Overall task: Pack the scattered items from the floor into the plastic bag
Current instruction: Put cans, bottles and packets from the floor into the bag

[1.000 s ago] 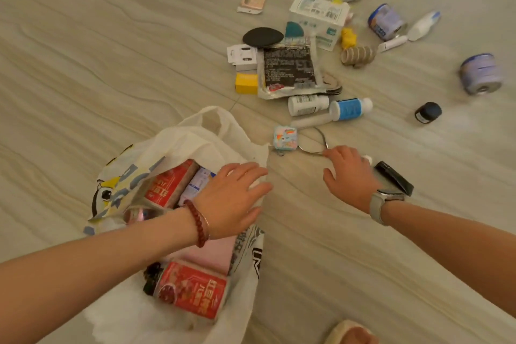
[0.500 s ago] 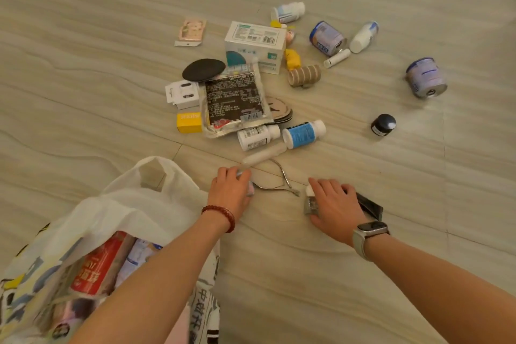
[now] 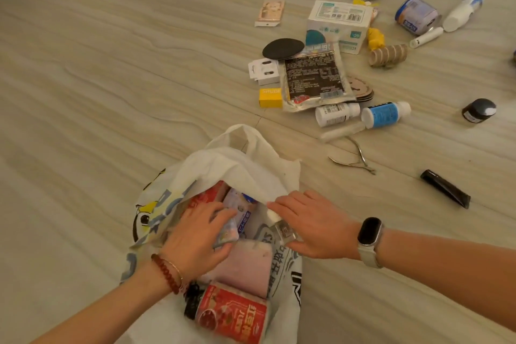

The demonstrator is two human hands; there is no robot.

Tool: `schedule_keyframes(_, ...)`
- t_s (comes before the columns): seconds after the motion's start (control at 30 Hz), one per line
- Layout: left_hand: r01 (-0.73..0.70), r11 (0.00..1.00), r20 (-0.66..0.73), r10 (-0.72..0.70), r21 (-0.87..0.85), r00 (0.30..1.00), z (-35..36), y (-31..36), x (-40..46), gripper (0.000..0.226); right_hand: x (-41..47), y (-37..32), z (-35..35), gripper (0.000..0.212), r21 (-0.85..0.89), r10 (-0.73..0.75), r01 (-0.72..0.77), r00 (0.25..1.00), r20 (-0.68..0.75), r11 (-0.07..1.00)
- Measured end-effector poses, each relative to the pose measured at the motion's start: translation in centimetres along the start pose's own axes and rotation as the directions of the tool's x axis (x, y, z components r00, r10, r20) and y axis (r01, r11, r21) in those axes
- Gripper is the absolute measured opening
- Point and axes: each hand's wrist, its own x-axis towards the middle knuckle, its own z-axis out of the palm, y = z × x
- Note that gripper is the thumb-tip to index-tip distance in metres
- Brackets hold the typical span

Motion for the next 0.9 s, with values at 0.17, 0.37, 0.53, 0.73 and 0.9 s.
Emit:
schedule_keyframes(0.17,0.198,0.967,0.045,-0.207,0.163,0.977,1.6,-1.0,-4.7,0.061,3.4,-1.9,1.4,0.069,-0.107,-0.07,0.077,0.995,0.068,0.991)
schedule_keyframes(0.37,0.175,0.972,-0.062,-0.167,0.16,0.984,1.8,-0.7,-5.7,0.05,3.5,-1.9,2.2,0.071,-0.198,-0.169,0.197,0.974,0.152,0.96)
schedule_keyframes(0.53,0.128,0.99,-0.196,-0.114,0.06,0.974,0.9,1.0,-2.8,0.038,2.4,-0.8,1.6,0.069,-0.149,-0.167,0.172,0.985,0.049,0.974)
schedule_keyframes(0.73,-0.049,0.996,-0.269,0.069,0.079,0.961,-0.5,4.8,5.1,0.037,-2.2,4.8,-0.5,0.042,0.023,0.387,-0.386,0.921,-0.05,0.922)
schedule_keyframes(0.9,-0.218,0.971,-0.109,0.228,0.097,0.967,1.6,10.5,13.6,0.057,-8.5,11.0,-0.2,0.059,-0.016,0.878,-0.893,0.44,0.189,0.451)
